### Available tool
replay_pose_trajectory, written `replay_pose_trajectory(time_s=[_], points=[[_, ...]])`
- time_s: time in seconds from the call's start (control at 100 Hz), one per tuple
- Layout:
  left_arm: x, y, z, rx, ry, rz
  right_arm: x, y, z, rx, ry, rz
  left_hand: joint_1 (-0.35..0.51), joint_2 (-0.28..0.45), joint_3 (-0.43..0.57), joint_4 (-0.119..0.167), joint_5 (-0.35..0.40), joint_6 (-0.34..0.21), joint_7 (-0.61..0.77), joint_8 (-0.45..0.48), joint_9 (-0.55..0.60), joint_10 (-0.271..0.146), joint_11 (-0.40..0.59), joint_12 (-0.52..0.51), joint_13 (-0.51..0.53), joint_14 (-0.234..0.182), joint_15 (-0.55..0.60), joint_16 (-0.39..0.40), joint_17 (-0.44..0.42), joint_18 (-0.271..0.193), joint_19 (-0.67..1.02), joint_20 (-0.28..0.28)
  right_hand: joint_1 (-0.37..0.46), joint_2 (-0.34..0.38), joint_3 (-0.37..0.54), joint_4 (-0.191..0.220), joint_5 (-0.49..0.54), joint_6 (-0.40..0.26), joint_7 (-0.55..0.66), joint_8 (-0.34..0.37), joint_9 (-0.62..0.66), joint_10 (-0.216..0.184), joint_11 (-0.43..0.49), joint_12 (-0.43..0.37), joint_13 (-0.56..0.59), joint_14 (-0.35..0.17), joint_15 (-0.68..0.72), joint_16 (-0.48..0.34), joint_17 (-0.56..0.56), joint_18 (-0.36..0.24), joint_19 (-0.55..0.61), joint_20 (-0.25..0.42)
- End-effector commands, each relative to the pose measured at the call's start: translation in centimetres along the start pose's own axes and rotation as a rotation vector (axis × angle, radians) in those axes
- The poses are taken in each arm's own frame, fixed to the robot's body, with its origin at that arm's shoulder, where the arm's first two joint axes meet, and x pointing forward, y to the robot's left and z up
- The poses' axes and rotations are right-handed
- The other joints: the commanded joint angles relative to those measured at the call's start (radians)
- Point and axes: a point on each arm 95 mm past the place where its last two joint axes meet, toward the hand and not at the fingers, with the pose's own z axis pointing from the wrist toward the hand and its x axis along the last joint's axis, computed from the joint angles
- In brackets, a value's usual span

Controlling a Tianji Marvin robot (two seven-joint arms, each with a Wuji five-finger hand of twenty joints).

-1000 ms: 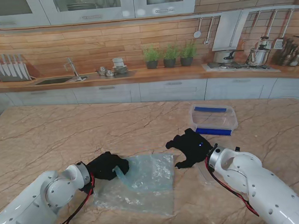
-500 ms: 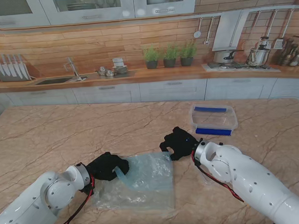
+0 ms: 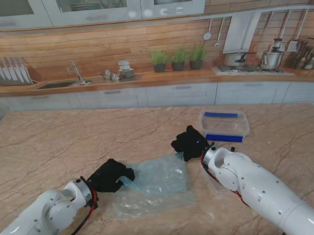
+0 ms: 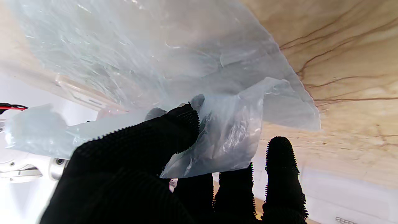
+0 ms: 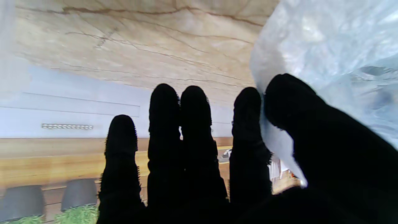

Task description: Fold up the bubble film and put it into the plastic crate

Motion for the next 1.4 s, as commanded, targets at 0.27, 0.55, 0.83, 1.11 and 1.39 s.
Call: replay_pose_trajectory(time_s=[0.27,0.55,0.83,1.11,1.39], points=[[1.8,0.0,0.2,-0.079,0.077,0.187,0.5,-0.7,-0.4,0.022,-0.044,0.023,-0.002,-0.051,-0.008,0.012,-0.004,-0.008,-0.029,-0.051,0.010,-0.004,0.009,0.036,0.010,-0.006,0.011,0.005,-0.004,-0.018,0.005,0.010,-0.002,0.044,-0.064,-0.005,0.013,-0.048,-0.025,-0.001,0.011,0.055,-0.031,-0.042,-0.005,0.014,-0.007,-0.014,-0.032,0.038,0.072,-0.054],[2.1,0.2,0.5,-0.107,0.090,0.257,0.1,-0.4,-1.1,0.024,-0.089,0.004,-0.024,-0.070,-0.024,0.006,-0.016,-0.012,-0.012,-0.084,0.031,-0.009,-0.023,0.078,0.014,-0.009,0.018,0.009,-0.006,-0.016,0.006,0.006,-0.069,0.045,-0.116,0.012,-0.236,0.059,-0.381,-0.087,-0.168,0.093,-0.168,-0.107,-0.111,0.032,-0.152,-0.087,-0.064,0.027,0.051,-0.068],[2.4,0.6,0.8,-0.149,0.103,0.241,-0.1,1.2,-2.9,0.014,-0.112,-0.023,-0.063,-0.075,-0.083,0.012,-0.032,-0.010,-0.012,-0.117,0.013,-0.001,-0.015,0.078,0.006,-0.006,0.012,0.009,-0.012,-0.018,-0.006,-0.002,-0.147,0.035,-0.151,0.042,-0.369,0.106,-0.579,-0.014,-0.332,0.108,-0.268,-0.146,-0.193,0.033,-0.282,-0.132,-0.109,0.023,-0.031,-0.074],[2.6,0.7,0.8,-0.135,0.112,0.210,-0.5,2.7,-4.9,-0.025,-0.167,-0.046,-0.082,-0.040,-0.136,0.009,-0.033,-0.005,-0.029,-0.155,-0.010,0.008,0.011,0.048,0.000,-0.001,0.007,0.008,-0.015,-0.015,-0.008,-0.001,-0.049,0.093,-0.148,0.052,-0.387,0.127,-0.607,-0.004,-0.350,0.110,-0.289,-0.152,-0.200,0.035,-0.319,-0.138,-0.108,0.016,-0.088,-0.066],[2.7,0.8,0.8,-0.119,0.117,0.191,0.2,3.5,-4.5,-0.088,-0.178,0.003,-0.053,-0.009,-0.158,0.019,0.007,-0.046,-0.044,-0.189,-0.004,0.009,0.011,0.032,0.002,0.000,0.005,0.006,-0.014,-0.014,-0.008,0.001,-0.069,0.152,-0.182,0.044,-0.429,0.160,-0.618,-0.003,-0.364,0.118,-0.278,-0.152,-0.196,0.043,-0.305,-0.133,-0.100,0.017,-0.092,-0.054]])
